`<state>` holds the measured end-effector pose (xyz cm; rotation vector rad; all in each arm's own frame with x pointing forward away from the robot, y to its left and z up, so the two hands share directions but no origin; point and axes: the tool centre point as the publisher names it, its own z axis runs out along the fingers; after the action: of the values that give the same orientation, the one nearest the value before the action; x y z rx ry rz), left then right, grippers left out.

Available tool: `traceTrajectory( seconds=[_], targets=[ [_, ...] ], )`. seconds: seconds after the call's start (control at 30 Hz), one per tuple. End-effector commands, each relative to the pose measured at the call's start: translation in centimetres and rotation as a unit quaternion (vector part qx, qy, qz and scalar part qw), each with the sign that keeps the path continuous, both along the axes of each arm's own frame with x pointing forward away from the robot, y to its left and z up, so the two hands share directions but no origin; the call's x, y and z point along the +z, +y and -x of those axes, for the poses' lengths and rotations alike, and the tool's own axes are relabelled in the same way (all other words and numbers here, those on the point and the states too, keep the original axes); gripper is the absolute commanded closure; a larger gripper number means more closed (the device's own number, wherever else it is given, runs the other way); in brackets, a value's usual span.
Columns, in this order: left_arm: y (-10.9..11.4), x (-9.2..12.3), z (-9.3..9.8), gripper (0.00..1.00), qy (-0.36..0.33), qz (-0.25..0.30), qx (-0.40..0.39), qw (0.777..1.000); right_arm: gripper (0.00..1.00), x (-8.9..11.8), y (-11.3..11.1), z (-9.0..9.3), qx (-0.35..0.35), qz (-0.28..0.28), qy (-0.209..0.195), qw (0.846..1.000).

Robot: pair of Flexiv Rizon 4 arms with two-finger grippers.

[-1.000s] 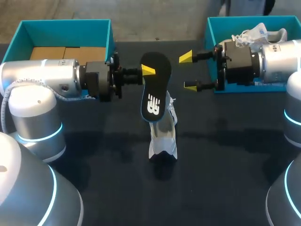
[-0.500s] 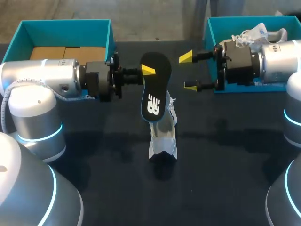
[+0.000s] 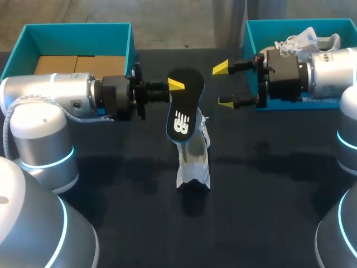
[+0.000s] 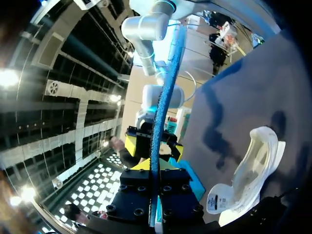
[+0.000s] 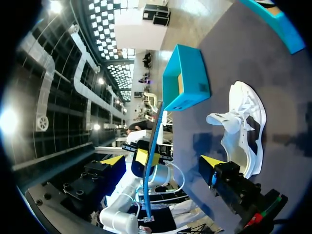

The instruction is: Take the shoe out of the shoebox, open the shoe tongue, remove and reinsert the insole, then place the shoe into the shoebox

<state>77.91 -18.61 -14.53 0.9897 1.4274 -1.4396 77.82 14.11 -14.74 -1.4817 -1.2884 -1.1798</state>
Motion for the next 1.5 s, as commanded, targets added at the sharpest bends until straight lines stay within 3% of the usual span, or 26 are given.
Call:
traceTrajectory(
  seconds=[0.03,0.67,1.17,1.5],
  targets=[
    [0.4,-0.1,0.1,1.00,0.017,0.006,-0.008,1.000,0.00,0.0,-0.5,0.5,-0.006,0.005,0.005,1.000],
    [1.5,-1.8,1.9,1.00,0.170,0.031,-0.028,0.985,0.00,-2.7,-1.8,2.7,-0.048,0.054,0.075,0.995],
    [0.3,-3.8,2.7,1.00,0.200,0.048,-0.034,0.978,0.00,-5.6,-1.4,5.3,-0.060,0.085,0.046,0.993],
    [0.2,-3.9,2.7,1.00,0.203,0.049,-0.033,0.977,0.00,-5.6,-1.4,5.3,-0.060,0.085,0.046,0.993]
  ],
)
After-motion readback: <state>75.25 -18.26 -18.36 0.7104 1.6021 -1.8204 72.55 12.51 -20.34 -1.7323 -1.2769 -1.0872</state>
